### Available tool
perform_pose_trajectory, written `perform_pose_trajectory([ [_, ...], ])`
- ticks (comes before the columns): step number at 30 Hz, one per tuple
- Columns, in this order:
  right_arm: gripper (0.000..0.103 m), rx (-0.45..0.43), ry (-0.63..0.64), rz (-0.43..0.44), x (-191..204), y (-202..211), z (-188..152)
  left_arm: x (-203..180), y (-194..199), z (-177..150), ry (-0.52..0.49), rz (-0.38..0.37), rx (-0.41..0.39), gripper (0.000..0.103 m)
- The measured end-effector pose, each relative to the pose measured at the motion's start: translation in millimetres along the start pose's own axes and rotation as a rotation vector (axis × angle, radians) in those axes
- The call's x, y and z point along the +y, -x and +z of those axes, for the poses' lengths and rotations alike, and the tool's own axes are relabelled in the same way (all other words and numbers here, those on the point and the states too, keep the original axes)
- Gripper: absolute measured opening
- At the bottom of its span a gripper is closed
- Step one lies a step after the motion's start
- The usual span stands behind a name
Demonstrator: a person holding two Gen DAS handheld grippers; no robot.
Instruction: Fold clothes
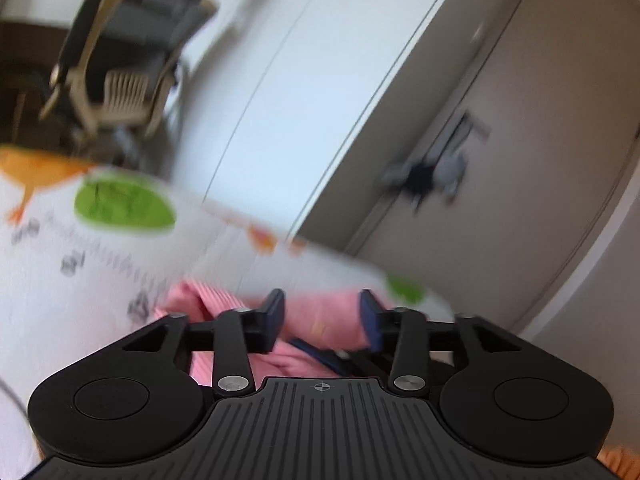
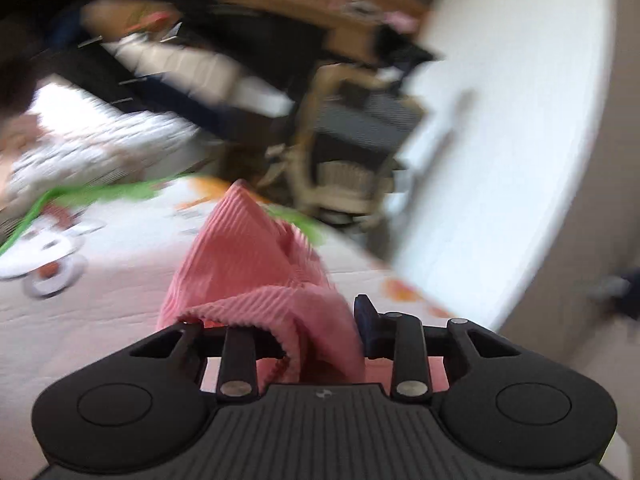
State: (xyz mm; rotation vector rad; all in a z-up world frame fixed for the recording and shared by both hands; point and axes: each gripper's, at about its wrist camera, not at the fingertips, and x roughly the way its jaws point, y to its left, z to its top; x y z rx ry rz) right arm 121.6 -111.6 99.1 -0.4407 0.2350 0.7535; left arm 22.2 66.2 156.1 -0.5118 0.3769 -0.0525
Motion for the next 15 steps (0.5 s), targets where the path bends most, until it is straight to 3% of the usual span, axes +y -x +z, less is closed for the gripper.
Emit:
perform_pose_trajectory([
  [2,0.031,0.027,-0.072,-0.096,-40,4,-8,-7,3,3,-0.016,-0.017,-0.038,0.071],
  [6,0.031,0.18,-0.231,-0.245,-114,0,-47,-18,-22,-8,-0.035,-0.028,0.042,0.082],
  [10,0.031,0.316,-0.419,-0.184,-150,-14,-93,-17,-63,-30,0.0,-0.039,0.179,0.087],
  [14,0.029,0.304,-0.432,-0.092,-135,-20,-95,-13,-96,-45,0.021,-0.043,0.276,0.09],
  [15,0.023,0.304,-0.436,-0.051,-129,-22,-91,-9,-101,-47,0.028,-0.039,0.29,0.091],
])
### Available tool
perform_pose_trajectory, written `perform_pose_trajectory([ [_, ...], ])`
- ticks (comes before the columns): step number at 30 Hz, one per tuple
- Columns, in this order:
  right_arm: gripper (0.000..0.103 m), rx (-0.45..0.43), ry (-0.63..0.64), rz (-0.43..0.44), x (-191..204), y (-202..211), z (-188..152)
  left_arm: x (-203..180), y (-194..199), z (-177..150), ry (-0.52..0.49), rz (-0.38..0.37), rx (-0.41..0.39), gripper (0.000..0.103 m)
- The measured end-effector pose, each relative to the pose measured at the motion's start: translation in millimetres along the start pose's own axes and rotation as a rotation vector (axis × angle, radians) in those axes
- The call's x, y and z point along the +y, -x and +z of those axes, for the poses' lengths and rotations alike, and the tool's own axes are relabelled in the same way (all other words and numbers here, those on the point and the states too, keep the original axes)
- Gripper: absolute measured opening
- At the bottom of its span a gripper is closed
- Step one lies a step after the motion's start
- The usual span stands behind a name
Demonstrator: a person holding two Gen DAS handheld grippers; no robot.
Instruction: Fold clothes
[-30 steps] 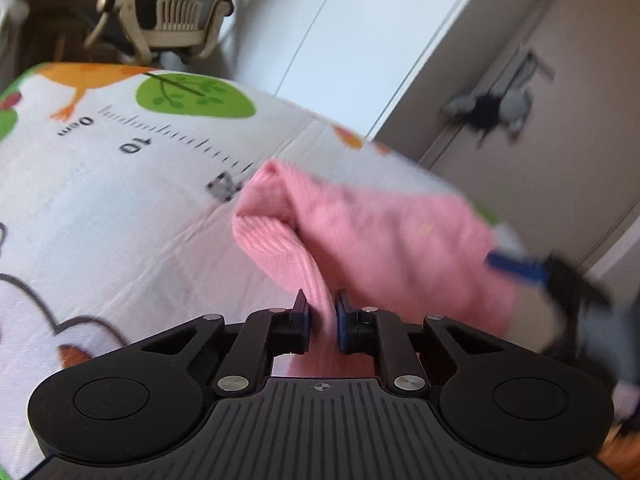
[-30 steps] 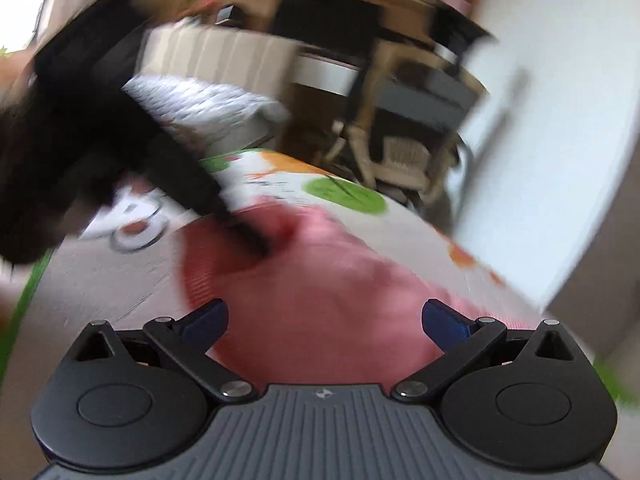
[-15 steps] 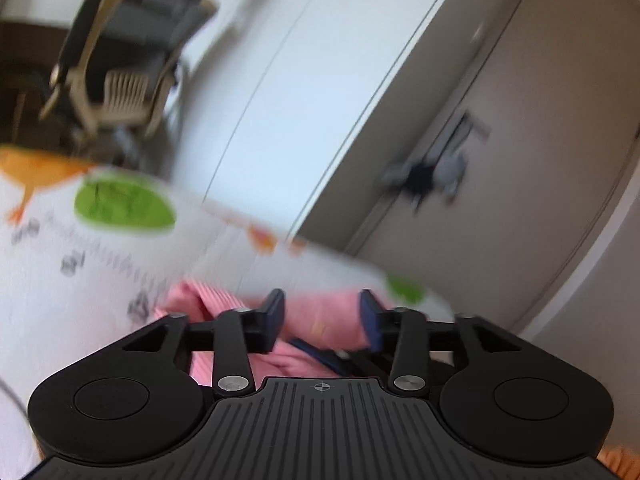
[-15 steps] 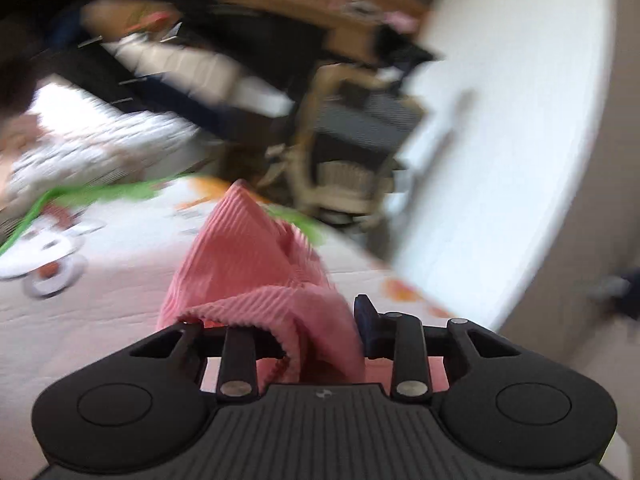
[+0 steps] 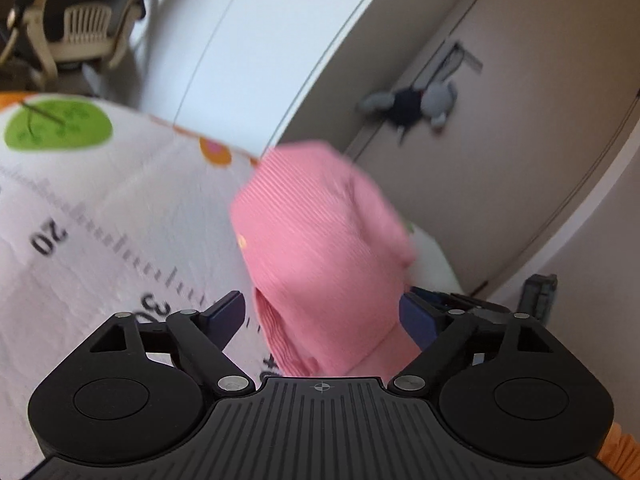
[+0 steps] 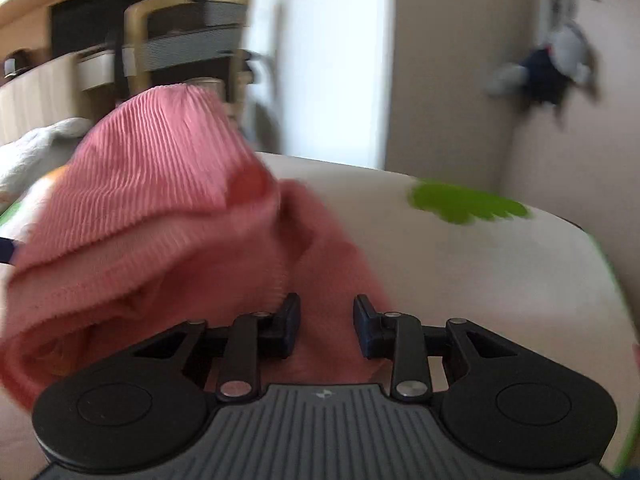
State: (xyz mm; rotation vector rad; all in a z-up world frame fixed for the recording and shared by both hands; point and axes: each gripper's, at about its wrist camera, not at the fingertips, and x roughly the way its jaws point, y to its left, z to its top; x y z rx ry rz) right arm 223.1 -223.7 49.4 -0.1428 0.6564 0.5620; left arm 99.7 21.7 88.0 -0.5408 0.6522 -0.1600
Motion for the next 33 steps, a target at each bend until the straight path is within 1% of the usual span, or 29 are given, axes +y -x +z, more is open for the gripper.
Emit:
perform_pose_trajectory([
  [1,0.021,0.011,0.002,0.034,10,-1,0,5,-5,-1,0.015,0.009,0.013,0.091],
  [4,0.019,0.014,0.097,0.095,38,2,0,15,-16,-3,0.055,0.034,0.032,0.089],
  [5,0.019,0.003,0.118,0.103,43,6,2,17,-16,-2,0.057,0.048,0.026,0.089],
  [7,0.021,-0.052,0.128,0.083,42,22,7,21,-12,-2,0.054,0.069,0.008,0.09],
  [8,0.024,-0.094,0.12,0.066,38,31,12,23,-9,-2,0.048,0.072,0.0,0.089],
  [9,0.034,-0.135,0.108,0.057,34,40,18,26,-6,-2,0.043,0.075,-0.008,0.089],
  [10,0.047,-0.178,0.096,0.055,30,50,23,26,-2,-1,0.033,0.075,-0.024,0.089],
  [12,0.058,-0.241,0.102,0.051,26,64,31,26,6,3,0.009,0.075,-0.063,0.089],
  [15,0.063,-0.293,0.138,0.012,25,76,37,18,12,13,-0.037,0.062,-0.143,0.09],
  [16,0.063,-0.297,0.132,0.01,23,78,36,13,12,14,-0.065,0.06,-0.155,0.092],
  [18,0.063,-0.297,0.106,0.014,17,78,34,1,12,15,-0.128,0.056,-0.171,0.094],
  [20,0.063,-0.28,0.056,0.049,8,69,41,-12,3,13,-0.188,0.058,-0.159,0.094],
  [22,0.064,-0.26,-0.025,0.153,3,81,30,-24,-10,12,-0.219,0.035,-0.127,0.092],
  [23,0.066,-0.253,-0.065,0.218,-1,78,33,-29,-17,10,-0.237,0.024,-0.111,0.092],
  [25,0.08,-0.243,-0.135,0.325,-5,69,41,-37,-24,6,-0.273,0.009,-0.088,0.091],
  [26,0.082,-0.238,-0.162,0.369,-6,63,46,-40,-26,4,-0.289,0.006,-0.079,0.091],
  [27,0.084,-0.229,-0.179,0.403,-5,55,52,-43,-28,2,-0.306,0.003,-0.07,0.092],
  [29,0.084,-0.193,-0.194,0.443,0,32,63,-44,-28,-1,-0.323,0.002,-0.053,0.092],
  [31,0.084,-0.129,-0.2,0.467,10,0,75,-41,-26,-3,-0.322,0.003,-0.045,0.092],
  [33,0.083,-0.052,-0.181,0.492,24,-32,83,-37,-23,-5,-0.315,0.001,-0.041,0.092],
])
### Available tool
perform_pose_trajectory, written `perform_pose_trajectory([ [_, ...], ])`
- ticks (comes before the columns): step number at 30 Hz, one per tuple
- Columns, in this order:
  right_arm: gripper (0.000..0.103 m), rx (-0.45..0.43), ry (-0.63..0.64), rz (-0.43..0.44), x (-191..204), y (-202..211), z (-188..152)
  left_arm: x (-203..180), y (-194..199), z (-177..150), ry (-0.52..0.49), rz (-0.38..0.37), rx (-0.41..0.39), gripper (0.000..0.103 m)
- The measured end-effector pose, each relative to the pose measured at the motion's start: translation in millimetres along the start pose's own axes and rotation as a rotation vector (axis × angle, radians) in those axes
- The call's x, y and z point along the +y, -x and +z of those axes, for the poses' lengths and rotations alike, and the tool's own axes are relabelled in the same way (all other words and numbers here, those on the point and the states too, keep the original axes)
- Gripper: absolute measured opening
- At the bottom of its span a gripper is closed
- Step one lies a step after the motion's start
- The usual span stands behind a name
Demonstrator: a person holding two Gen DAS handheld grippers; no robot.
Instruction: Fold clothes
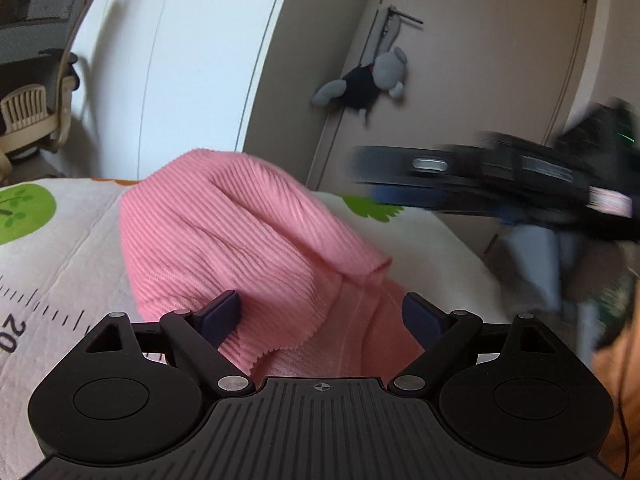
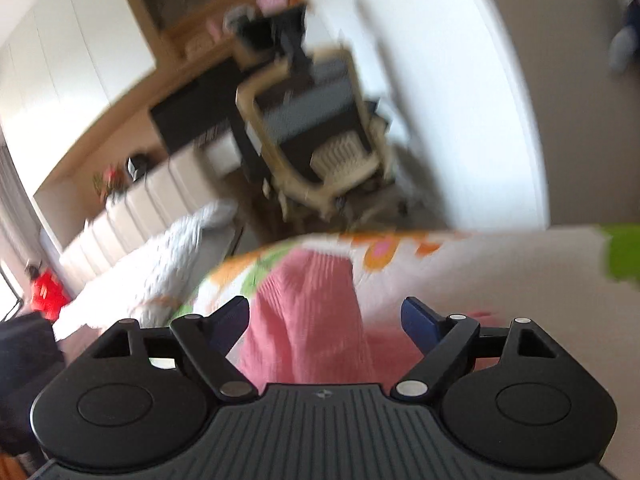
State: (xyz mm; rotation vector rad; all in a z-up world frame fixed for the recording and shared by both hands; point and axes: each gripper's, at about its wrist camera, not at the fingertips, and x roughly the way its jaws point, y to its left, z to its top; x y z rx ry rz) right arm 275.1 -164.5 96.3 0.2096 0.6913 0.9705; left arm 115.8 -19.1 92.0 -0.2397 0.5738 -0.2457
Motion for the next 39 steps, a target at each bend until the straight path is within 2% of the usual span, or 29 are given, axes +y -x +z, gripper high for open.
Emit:
perform_pose_trajectory([
  [1,0.067,0.042,0.007,0.005,2,-16,-1,1,2,-2,0.003,-0.005,0.001,0.092],
  [2,0.046,0.066,0.018,0.01,7,-24,-2,3,4,-3,0.006,-0.01,0.001,0.092],
  [3,0.014,0.071,0.028,0.02,14,-26,-1,4,7,-3,0.009,-0.015,0.002,0.092],
  [5,0.006,0.061,0.053,0.034,29,-23,1,6,13,-2,0.019,-0.027,0.004,0.092],
  [6,0.004,0.022,0.07,0.027,34,-8,3,8,19,-1,0.029,-0.045,-0.003,0.092],
  [9,0.004,-0.071,0.086,-0.021,32,43,7,17,49,7,0.074,-0.12,-0.076,0.094],
  [11,0.004,-0.063,0.088,-0.114,20,62,-5,21,67,15,0.092,-0.105,-0.139,0.096],
  [13,0.004,-0.026,0.095,-0.227,5,73,-24,24,71,22,0.111,-0.056,-0.167,0.097],
  [14,0.004,0.012,0.098,-0.278,-3,69,-37,26,65,23,0.126,-0.037,-0.158,0.097],
  [17,0.004,0.119,0.072,-0.347,-23,56,-72,28,23,17,0.197,0.051,-0.014,0.097],
  [20,0.005,0.123,0.122,-0.367,-23,64,-78,23,-16,-1,0.168,0.149,0.148,0.098],
  [22,0.013,0.064,0.163,-0.359,-16,81,-63,20,-23,-12,0.124,0.187,0.193,0.098],
  [25,0.026,-0.069,0.201,-0.332,-2,102,-36,18,-23,-16,0.054,0.24,0.203,0.098],
  [27,0.028,-0.127,0.207,-0.291,2,100,-19,20,-22,-17,0.038,0.264,0.204,0.098],
  [29,0.03,-0.134,0.204,-0.266,5,84,-9,24,-18,-20,0.043,0.275,0.202,0.098],
  [34,0.031,0.037,0.246,-0.359,-2,29,-27,26,-15,-21,0.038,0.304,0.2,0.098],
  [39,0.032,0.152,0.236,-0.411,-17,45,-68,37,-4,-19,0.054,0.312,0.191,0.097],
])
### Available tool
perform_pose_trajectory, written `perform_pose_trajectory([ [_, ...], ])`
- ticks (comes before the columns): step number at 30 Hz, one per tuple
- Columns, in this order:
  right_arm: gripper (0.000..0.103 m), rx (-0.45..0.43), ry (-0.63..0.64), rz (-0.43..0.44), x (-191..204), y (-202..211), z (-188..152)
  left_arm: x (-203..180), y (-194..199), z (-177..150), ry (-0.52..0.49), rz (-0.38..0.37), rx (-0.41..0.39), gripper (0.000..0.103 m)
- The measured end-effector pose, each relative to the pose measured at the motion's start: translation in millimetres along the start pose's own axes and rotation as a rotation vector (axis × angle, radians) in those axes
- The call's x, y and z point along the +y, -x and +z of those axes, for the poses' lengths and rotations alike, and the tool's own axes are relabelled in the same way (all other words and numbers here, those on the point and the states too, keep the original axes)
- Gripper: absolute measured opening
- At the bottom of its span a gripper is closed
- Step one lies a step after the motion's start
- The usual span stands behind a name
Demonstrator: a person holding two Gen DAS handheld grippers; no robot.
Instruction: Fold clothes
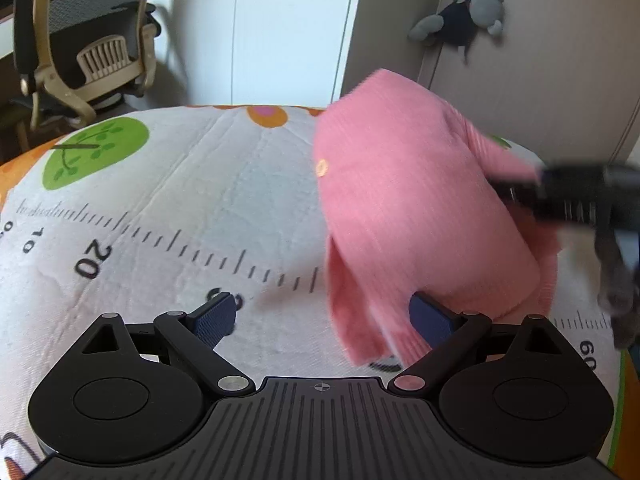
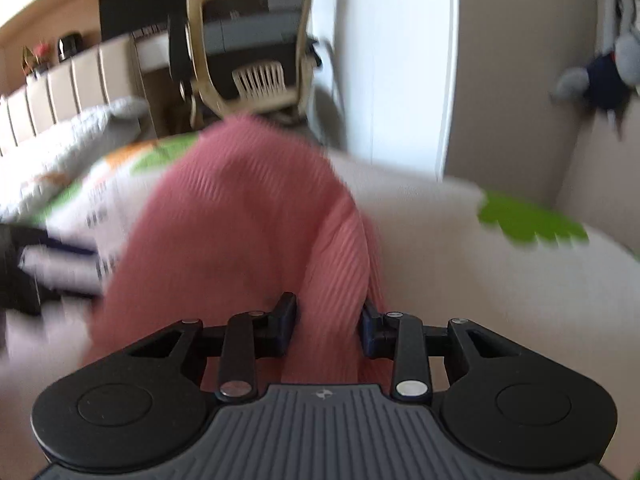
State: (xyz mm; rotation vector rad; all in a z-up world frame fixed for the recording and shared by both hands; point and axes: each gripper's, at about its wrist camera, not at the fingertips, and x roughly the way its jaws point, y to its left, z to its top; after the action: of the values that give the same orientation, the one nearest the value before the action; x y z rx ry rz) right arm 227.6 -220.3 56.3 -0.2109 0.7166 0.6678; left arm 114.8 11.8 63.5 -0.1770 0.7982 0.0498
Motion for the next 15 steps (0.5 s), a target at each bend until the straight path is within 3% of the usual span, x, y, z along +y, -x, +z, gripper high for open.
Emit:
perform_pose_trajectory([
  [3,0.034,0.008,0.036,-0.011,-1,22,-12,11,13,12,0.075,-0.017,-0.067,0.097],
  [7,0.045,-0.032,0.124,0.012,6,60,-11,13,34,36,0.126,-0.076,-0.188,0.097],
  [9,0.045,-0.098,0.126,0.044,5,82,-7,5,29,40,0.09,-0.091,-0.182,0.097],
  [11,0.045,-0.19,0.091,0.088,1,101,6,-6,13,36,0.032,-0.087,-0.129,0.097],
  [15,0.045,-0.317,0.037,0.18,8,94,51,-16,-18,21,0.012,-0.085,-0.031,0.098],
])
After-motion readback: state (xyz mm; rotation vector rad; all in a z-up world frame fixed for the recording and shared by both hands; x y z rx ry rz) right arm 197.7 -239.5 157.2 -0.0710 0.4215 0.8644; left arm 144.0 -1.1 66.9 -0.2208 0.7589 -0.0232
